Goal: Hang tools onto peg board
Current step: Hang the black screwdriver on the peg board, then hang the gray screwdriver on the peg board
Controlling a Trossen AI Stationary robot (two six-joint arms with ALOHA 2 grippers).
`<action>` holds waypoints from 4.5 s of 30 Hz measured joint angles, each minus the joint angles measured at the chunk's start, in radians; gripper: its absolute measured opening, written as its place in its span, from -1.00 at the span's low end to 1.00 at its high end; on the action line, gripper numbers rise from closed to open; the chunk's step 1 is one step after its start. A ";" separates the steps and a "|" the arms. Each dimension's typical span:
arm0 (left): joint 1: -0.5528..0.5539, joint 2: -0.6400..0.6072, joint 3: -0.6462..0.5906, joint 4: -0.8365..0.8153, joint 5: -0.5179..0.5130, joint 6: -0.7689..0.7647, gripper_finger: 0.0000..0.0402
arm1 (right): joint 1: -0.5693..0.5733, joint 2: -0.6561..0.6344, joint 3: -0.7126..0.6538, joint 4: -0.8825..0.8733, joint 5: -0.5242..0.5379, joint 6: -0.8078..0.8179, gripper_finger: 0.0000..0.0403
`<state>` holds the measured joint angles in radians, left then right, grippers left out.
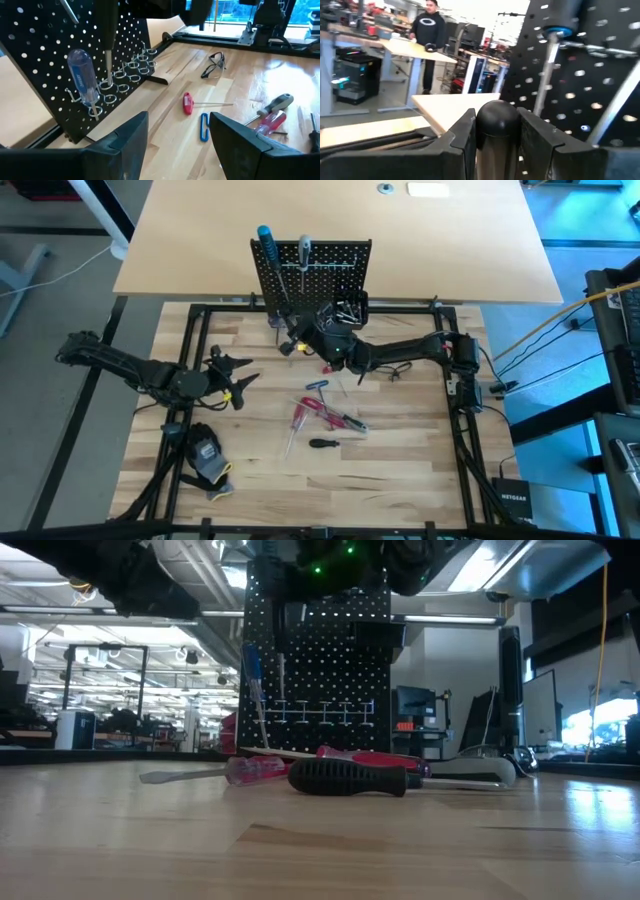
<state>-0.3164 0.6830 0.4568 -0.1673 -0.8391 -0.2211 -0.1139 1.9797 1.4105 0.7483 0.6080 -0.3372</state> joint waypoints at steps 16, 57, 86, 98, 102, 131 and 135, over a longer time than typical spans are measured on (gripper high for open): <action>0.000 0.000 0.000 0.003 0.000 0.000 -0.01 | -0.033 0.063 0.001 0.003 0.010 0.097 -0.42; -0.002 0.000 0.000 0.021 0.001 0.006 -0.01 | -0.111 0.071 -0.003 -0.055 -0.022 0.245 -0.37; -0.012 0.000 0.000 0.029 0.001 0.012 -0.01 | -0.107 0.065 0.001 -0.211 -0.070 0.329 0.07; -0.013 0.000 0.000 0.026 0.002 0.002 -0.01 | -0.071 -0.004 0.000 -0.251 -0.082 0.277 0.17; -0.013 0.000 -0.001 0.019 0.002 -0.003 -0.01 | -0.035 -0.047 0.000 -0.305 -0.109 0.269 0.17; -0.012 0.127 -0.008 0.106 0.044 -0.018 -0.01 | 0.269 -0.435 -0.322 -1.096 -0.243 0.428 0.18; -0.012 0.163 -0.008 0.107 0.050 -0.057 -0.01 | 0.272 -0.440 -0.398 -1.050 -0.316 0.436 0.18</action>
<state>-0.3286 0.8465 0.4484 -0.0603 -0.7888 -0.2778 0.1577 1.5394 1.0130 -0.3015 0.2920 0.0990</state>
